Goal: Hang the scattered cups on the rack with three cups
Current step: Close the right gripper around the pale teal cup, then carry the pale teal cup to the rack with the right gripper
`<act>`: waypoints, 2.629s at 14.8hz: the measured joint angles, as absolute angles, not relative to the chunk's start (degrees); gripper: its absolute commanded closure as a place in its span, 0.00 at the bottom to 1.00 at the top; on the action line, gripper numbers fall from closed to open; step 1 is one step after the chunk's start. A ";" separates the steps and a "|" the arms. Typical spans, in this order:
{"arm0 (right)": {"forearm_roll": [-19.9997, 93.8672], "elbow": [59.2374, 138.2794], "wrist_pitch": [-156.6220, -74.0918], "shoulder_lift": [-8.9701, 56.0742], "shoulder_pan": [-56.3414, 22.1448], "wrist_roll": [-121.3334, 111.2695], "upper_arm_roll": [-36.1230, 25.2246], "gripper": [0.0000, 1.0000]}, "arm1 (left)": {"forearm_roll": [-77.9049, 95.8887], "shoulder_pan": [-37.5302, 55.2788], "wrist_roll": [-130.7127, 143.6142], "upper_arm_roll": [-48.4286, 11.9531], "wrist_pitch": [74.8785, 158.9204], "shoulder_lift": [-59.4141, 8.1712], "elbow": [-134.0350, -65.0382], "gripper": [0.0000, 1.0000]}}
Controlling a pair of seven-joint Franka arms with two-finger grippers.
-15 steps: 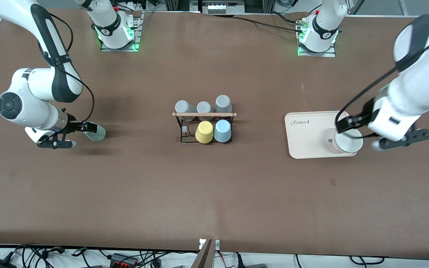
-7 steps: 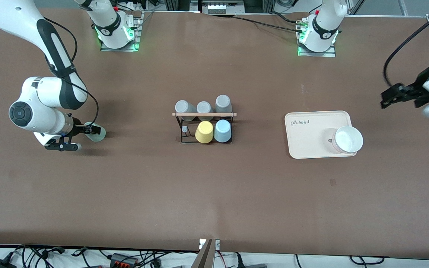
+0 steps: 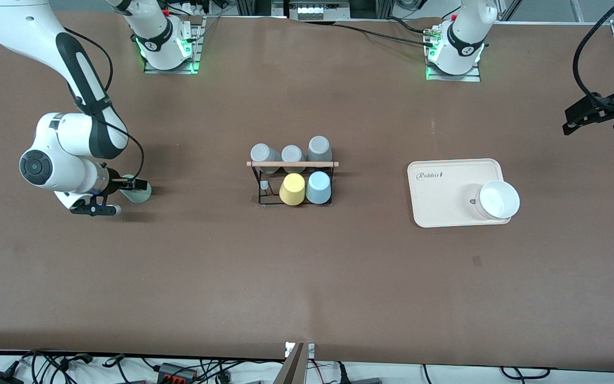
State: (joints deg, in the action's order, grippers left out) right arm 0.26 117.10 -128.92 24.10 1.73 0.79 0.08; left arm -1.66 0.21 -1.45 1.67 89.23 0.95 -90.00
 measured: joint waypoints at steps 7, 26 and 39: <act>0.18 110.40 -119.78 23.07 1.28 0.63 1.75 0.72 | -1.51 0.54 -1.16 0.94 87.39 1.66 -89.99 0.00; 4.53 80.08 -106.03 28.64 -25.06 40.55 6.24 0.74 | -1.18 0.39 -0.71 1.05 87.38 0.13 -89.86 0.00; 5.76 79.82 -111.76 34.75 -27.99 44.66 6.23 0.74 | -1.16 0.37 -0.85 1.27 86.32 0.20 -89.19 0.00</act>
State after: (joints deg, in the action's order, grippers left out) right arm 5.76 79.82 -111.76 34.75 -27.99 44.66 6.23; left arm -1.16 0.37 -0.85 1.27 86.32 0.20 -89.19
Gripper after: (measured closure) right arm 0.339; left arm 0.000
